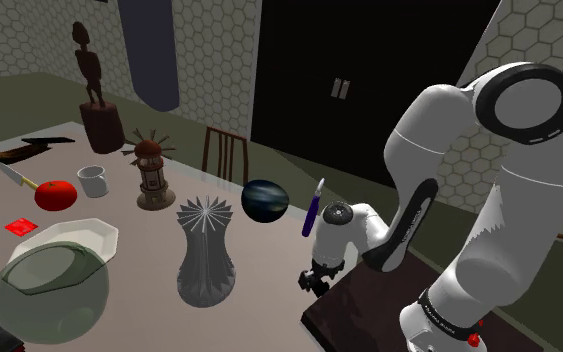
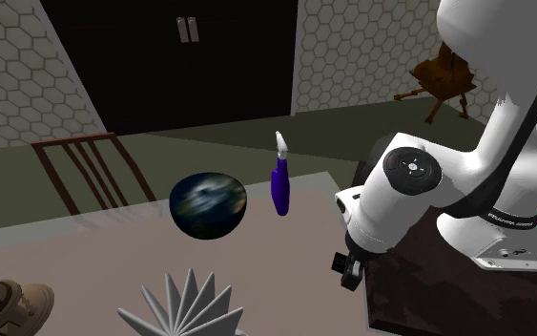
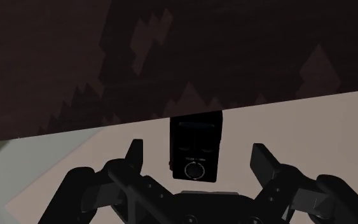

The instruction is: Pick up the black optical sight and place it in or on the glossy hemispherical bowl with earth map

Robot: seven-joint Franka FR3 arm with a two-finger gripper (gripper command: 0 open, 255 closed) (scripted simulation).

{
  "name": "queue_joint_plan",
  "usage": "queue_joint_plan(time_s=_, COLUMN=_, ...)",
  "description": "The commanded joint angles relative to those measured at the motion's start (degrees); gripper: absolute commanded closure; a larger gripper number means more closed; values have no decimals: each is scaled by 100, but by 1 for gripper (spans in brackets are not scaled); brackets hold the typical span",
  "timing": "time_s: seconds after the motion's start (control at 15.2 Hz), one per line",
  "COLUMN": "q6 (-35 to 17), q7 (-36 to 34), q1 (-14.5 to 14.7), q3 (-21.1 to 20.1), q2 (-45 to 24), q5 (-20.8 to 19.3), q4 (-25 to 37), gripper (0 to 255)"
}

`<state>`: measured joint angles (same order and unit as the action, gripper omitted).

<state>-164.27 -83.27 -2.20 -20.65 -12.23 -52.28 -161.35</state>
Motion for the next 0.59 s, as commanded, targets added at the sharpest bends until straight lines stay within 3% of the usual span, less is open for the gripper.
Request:
queue_joint_plan(time_s=0.0, q6=-37, q7=-199, q1=73, q3=123, q2=-97, q5=-255, q4=34, gripper=0)
queue_joint_plan(time_s=0.4, q6=-37, q7=-195, q1=72, q3=121, q2=-95, q5=-251, q4=33, gripper=0)
queue_joint_plan(time_s=0.46, q6=-37, q7=-195, q1=72, q3=121, q2=-95, q5=-251, q4=33, gripper=255)
queue_joint_plan(time_s=0.53, q6=-37, q7=-195, q1=72, q3=121, q2=-95, q5=-251, q4=33, gripper=255)
